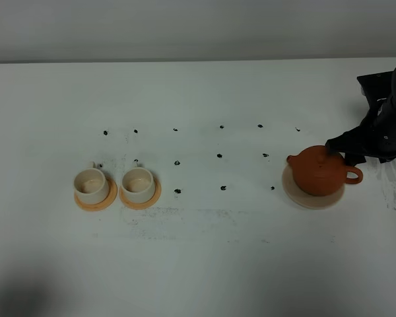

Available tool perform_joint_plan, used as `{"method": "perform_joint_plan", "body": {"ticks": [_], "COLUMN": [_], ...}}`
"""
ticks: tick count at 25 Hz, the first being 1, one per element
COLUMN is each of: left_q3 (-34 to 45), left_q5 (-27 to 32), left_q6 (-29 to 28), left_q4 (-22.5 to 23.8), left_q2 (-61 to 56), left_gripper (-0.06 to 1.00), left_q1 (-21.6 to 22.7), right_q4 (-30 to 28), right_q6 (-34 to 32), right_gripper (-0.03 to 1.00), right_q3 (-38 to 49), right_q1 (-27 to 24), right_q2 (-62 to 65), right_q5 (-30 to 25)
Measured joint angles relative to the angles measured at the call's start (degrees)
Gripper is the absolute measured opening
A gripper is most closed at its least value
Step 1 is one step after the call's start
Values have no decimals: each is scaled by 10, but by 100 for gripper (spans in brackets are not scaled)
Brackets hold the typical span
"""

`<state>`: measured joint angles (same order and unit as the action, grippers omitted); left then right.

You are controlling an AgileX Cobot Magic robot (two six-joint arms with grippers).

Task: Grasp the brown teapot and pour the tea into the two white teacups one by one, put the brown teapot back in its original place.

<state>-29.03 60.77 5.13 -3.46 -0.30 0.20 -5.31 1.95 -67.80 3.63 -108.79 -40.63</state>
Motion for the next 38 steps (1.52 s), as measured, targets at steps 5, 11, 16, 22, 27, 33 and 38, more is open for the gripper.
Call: {"method": "perform_joint_plan", "body": {"ticks": [5,11,16,22,27,33,38], "left_q3": [0,0,0,0,0,0,0], "left_q5": [0,0,0,0,0,0,0], "left_q6": [1,1,1,1,1,1,1], "left_q4": [0,0,0,0,0,0,0], "left_q2": [0,0,0,0,0,0,0], "left_gripper": [58,58,58,58,58,58,58], "left_q1": [0,0,0,0,0,0,0], "right_q4": [-1,-12,-44,-104,-122,-110,-69], "right_q6": [0,0,0,-16,-50,-107,-126], "right_gripper": [55,55,54,53,52,52,52], "right_q3": [0,0,0,0,18,103,185], "right_q1": [-2,-3,-11,-17,-19,-29,-50], "right_q2": [0,0,0,0,39,160,181], "right_q5": [-4,-11,-9,-1,27,125,196]}}
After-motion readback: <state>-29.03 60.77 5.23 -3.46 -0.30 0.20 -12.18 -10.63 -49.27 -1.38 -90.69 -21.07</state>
